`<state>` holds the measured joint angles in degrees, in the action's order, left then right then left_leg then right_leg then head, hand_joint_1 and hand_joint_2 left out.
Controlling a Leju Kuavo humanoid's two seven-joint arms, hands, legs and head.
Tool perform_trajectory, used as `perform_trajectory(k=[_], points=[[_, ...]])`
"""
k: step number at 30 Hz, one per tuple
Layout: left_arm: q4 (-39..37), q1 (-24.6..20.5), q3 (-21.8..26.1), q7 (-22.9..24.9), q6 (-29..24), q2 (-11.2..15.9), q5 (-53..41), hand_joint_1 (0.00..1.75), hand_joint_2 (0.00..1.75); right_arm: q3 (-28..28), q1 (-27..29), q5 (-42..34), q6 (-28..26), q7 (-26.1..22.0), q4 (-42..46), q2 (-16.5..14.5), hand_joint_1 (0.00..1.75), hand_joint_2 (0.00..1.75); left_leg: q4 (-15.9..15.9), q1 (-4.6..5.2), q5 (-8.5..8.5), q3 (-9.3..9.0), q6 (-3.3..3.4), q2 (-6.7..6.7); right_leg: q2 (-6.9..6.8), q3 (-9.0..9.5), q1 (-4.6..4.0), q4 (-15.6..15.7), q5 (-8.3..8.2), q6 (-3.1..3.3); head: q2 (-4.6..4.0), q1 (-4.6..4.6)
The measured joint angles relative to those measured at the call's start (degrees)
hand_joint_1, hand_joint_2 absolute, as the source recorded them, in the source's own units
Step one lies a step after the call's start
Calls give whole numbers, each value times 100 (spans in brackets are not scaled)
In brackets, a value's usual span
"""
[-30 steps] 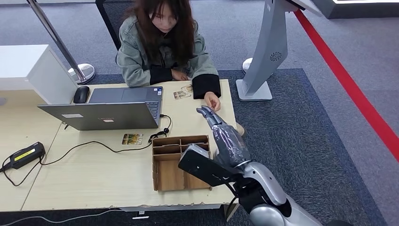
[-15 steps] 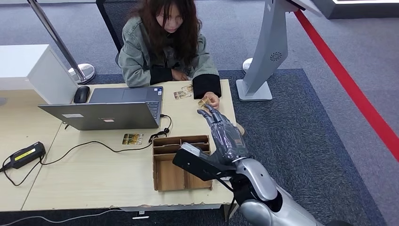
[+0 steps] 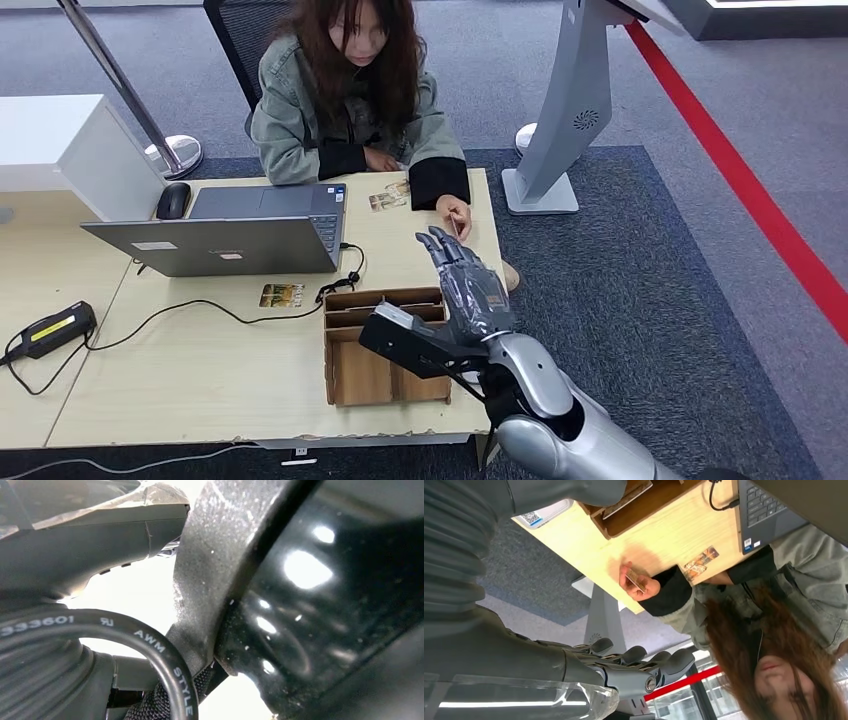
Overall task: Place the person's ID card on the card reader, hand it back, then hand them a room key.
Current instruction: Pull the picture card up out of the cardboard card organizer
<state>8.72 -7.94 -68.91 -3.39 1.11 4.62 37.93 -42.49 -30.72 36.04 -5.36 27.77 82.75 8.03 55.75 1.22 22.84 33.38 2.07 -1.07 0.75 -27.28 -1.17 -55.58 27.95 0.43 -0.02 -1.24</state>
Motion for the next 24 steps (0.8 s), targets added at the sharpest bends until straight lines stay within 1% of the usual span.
perform_trajectory(k=[9,17,24], points=[[0,-1,0,0,-17,-1,-9,0,175,-40,-2,109,-128,-116,-522,-174,32,175,0,0,0,0,0,0,0,0,0,0,0,0,0,0],[0,0,0,0,-20,-1,-7,0,175,-42,-1,140,-167,-155,-851,-228,37,175,0,0,0,0,0,0,0,0,0,0,0,0,0,-1],[0,1,0,0,-20,-1,-3,0,175,-41,0,181,-179,-171,-993,-249,37,175,0,0,0,0,0,0,0,-1,0,0,0,0,0,0]])
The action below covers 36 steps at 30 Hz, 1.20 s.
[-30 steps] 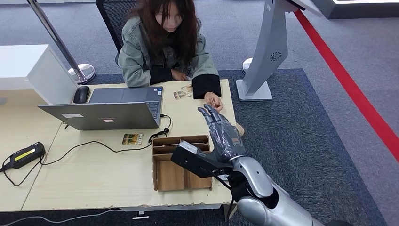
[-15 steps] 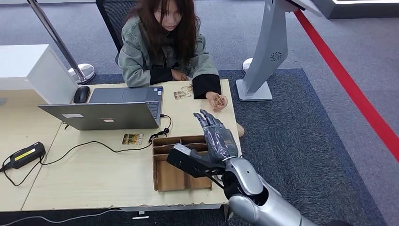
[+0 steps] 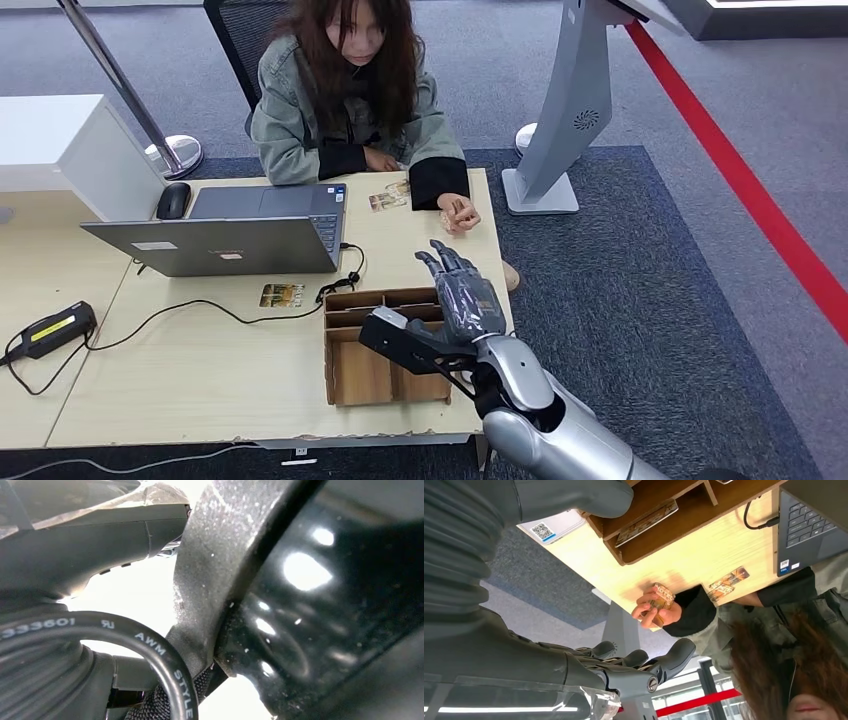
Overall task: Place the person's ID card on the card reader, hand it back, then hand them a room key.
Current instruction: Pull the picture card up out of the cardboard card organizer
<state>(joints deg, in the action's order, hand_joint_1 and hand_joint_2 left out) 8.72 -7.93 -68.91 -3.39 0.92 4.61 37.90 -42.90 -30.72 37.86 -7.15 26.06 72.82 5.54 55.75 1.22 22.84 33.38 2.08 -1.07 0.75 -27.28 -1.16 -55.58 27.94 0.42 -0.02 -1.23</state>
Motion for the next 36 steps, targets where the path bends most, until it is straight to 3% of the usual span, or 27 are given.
perform_trajectory(k=[36], points=[[0,-1,0,0,-20,-2,-74,0,175,-22,1,271,19,32,-640,-381,30,175,0,0,0,0,0,1,0,0,0,0,0,0,0,-1]])
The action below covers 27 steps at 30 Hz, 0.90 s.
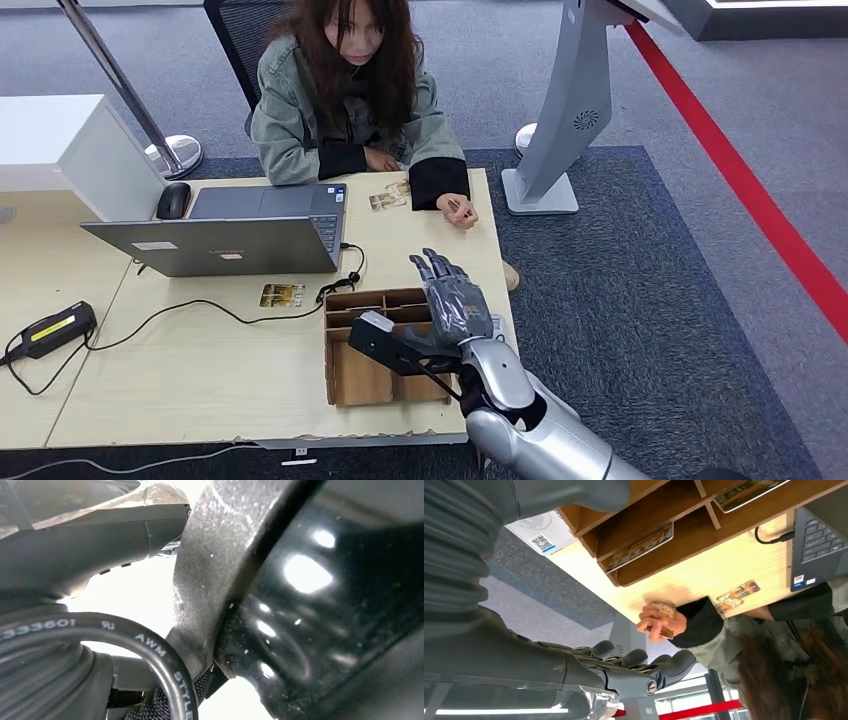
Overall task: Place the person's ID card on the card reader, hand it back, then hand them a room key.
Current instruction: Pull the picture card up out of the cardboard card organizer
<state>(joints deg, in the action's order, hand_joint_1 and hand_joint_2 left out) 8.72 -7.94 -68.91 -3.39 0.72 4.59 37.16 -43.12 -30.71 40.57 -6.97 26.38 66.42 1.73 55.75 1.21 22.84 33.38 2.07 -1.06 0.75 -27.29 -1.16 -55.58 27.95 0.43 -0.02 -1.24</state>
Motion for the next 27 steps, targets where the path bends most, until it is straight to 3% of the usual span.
perform_trajectory(k=[8,17,27], points=[[0,0,0,0,0,0,2,0,175,0,0,8,3,-1,-113,-38,33,175,0,0,0,0,0,0,0,0,0,0,0,0,0,0],[0,1,0,0,1,-1,5,0,175,3,0,9,4,0,-200,-57,55,175,0,0,0,0,0,0,0,0,0,0,0,0,0,-1],[0,1,0,0,1,0,4,0,175,13,1,15,3,14,-227,-57,48,175,0,0,0,0,0,0,0,0,0,0,0,0,0,-1]])
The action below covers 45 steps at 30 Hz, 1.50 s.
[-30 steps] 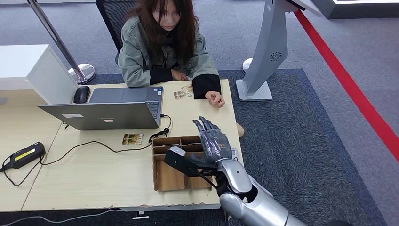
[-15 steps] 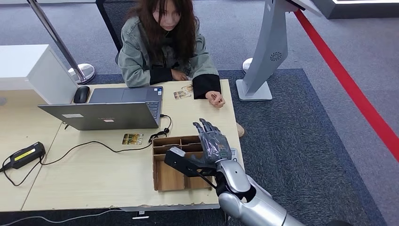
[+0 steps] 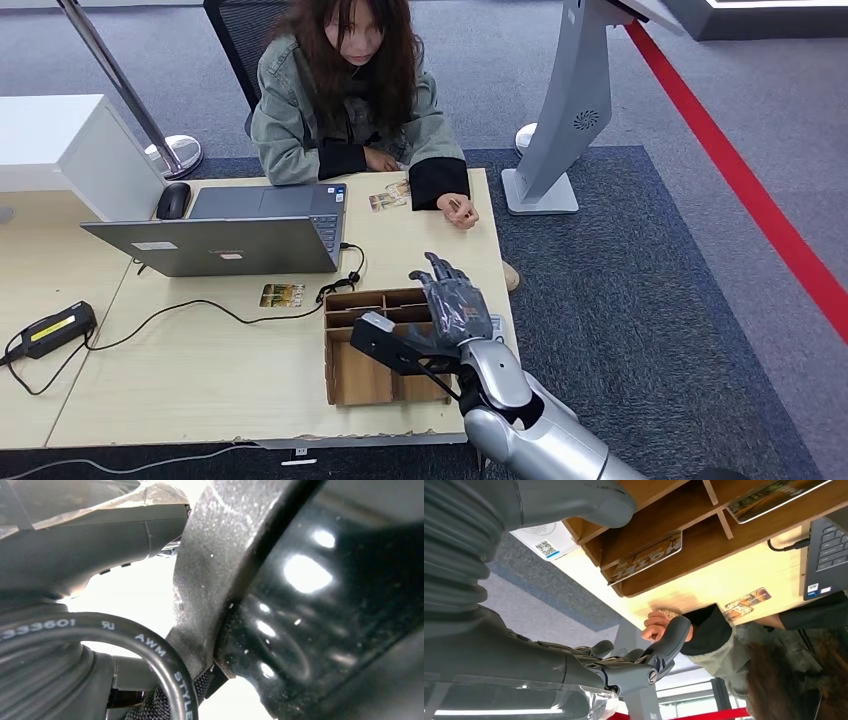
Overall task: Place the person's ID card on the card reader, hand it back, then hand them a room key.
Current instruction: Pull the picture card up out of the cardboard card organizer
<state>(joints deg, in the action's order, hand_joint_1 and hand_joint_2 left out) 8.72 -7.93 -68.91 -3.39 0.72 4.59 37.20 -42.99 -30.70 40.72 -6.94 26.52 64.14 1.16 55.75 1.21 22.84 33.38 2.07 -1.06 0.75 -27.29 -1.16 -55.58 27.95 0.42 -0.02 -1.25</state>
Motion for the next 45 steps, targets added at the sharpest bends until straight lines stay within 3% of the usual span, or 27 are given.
perform_trajectory(k=[17,45], points=[[0,1,0,0,-1,4,2,0,175,4,12,-1,-1,21,-1,2,45,175,0,0,0,0,0,0,0,0,0,0,0,0,0,0],[0,3,0,0,-46,7,-2,0,175,11,10,4,-163,17,-190,-13,58,175,0,0,0,0,0,0,0,0,0,0,0,0,0,0]])
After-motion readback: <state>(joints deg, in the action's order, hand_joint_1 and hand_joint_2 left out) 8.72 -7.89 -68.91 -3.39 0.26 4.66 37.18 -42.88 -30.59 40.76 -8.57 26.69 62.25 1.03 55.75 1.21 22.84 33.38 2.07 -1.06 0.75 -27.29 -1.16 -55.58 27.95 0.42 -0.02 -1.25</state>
